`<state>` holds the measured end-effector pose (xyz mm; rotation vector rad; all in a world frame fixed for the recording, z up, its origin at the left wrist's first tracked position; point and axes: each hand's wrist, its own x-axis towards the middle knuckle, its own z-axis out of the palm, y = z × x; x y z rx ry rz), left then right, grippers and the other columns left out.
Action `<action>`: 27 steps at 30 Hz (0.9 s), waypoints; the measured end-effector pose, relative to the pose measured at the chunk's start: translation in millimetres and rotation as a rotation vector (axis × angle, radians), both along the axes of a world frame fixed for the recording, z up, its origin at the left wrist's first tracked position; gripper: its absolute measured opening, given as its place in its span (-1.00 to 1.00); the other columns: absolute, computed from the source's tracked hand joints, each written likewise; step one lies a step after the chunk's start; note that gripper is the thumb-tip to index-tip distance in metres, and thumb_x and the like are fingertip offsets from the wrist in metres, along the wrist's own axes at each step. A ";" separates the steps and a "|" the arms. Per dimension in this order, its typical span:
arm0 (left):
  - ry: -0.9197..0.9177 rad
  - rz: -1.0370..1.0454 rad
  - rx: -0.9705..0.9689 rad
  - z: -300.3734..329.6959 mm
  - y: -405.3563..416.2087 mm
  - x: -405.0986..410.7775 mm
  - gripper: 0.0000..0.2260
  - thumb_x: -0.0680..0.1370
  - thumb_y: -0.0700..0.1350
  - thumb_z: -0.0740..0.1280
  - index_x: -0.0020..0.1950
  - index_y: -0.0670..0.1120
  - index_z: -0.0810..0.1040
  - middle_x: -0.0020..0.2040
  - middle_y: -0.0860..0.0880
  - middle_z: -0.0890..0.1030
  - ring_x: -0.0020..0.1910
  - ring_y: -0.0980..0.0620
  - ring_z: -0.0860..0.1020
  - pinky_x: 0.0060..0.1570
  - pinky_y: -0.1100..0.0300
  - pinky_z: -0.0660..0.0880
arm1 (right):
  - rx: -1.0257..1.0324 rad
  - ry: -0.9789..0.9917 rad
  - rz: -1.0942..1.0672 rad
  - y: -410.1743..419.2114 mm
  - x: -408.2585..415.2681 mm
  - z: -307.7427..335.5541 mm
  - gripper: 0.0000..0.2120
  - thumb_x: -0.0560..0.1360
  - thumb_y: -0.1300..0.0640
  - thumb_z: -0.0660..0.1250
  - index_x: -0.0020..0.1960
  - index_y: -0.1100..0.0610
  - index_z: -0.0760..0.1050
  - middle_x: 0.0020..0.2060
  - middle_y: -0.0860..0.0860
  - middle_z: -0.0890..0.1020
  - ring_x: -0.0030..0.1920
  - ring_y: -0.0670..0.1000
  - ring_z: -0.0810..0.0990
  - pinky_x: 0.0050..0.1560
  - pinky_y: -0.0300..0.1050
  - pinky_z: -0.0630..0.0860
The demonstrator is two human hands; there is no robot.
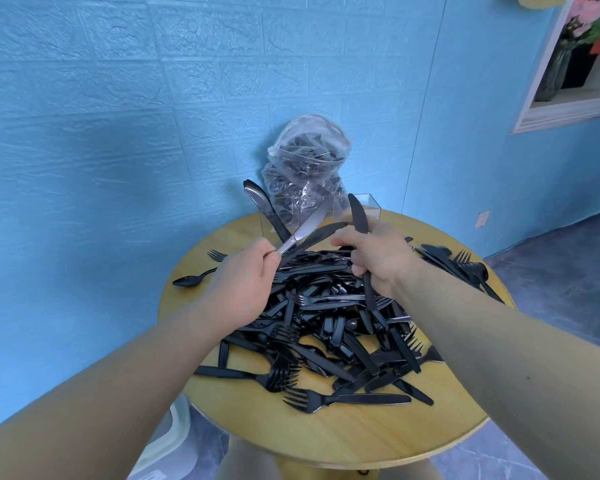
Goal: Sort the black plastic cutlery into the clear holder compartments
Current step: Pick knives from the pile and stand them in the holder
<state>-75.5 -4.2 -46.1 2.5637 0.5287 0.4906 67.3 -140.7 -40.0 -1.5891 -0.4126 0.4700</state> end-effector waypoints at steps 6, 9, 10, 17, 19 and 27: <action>-0.001 0.013 -0.030 1.0 3.7 -0.1 -0.77 0.65 -0.03 0.05 -0.20 0.04 0.32 -0.26 -0.12 0.56 -0.32 -0.05 0.46 -0.20 -0.01 0.47 | 0.001 -0.088 0.054 -4.7 3.9 4.9 -0.94 0.47 0.27 0.39 -0.16 0.15 0.54 -0.53 -0.03 0.41 -0.54 -0.06 0.16 -0.51 -0.24 0.24; 0.009 0.010 -0.027 0.7 6.8 1.1 -0.76 0.64 -0.06 0.05 -0.21 0.03 0.35 -0.34 -0.05 0.52 -0.36 -0.03 0.45 -0.25 0.04 0.46 | -0.009 -0.109 0.050 -5.0 2.1 8.1 -0.93 0.47 0.25 0.39 -0.13 0.10 0.55 -0.43 -0.02 0.61 -0.54 -0.06 0.18 -0.48 -0.23 0.23; 0.014 0.005 -0.021 0.3 7.7 1.6 -0.75 0.64 -0.06 0.05 -0.21 0.03 0.36 -0.36 -0.03 0.50 -0.37 -0.02 0.45 -0.27 0.06 0.44 | -0.012 -0.111 0.046 -4.9 2.2 8.2 -0.93 0.48 0.24 0.39 -0.13 0.10 0.55 -0.39 -0.02 0.64 -0.53 -0.06 0.19 -0.46 -0.21 0.22; 0.055 -0.085 0.112 2.2 9.7 1.6 -0.70 0.65 0.07 0.01 -0.13 -0.03 0.42 -0.39 0.01 0.43 -0.39 0.01 0.41 -0.31 0.06 0.37 | -0.066 -0.183 0.024 -3.0 5.1 6.7 -0.86 0.50 0.08 0.39 -0.12 0.15 0.54 -0.37 -0.03 0.65 -0.62 -0.25 0.40 -0.28 -0.22 0.27; 0.094 -0.094 0.176 1.0 10.4 2.1 -0.72 0.66 0.06 0.01 -0.03 -0.03 0.43 -0.38 0.02 0.45 -0.37 0.02 0.44 -0.34 0.08 0.36 | -0.066 -0.186 0.017 -1.8 5.0 6.8 -0.84 0.50 0.06 0.39 -0.13 0.15 0.53 -0.38 -0.03 0.65 -0.62 -0.24 0.39 -0.29 -0.22 0.27; 0.097 -0.023 0.245 -1.1 15.3 2.5 -0.70 0.66 0.01 -0.01 -0.02 -0.10 0.44 -0.32 -0.04 0.50 -0.31 -0.04 0.47 -0.29 0.05 0.38 | -0.067 -0.099 -0.021 -2.0 0.9 11.2 -0.69 0.62 0.08 0.04 -0.02 0.16 0.53 -0.43 0.06 0.49 -0.48 -0.03 0.29 -0.43 -0.17 0.28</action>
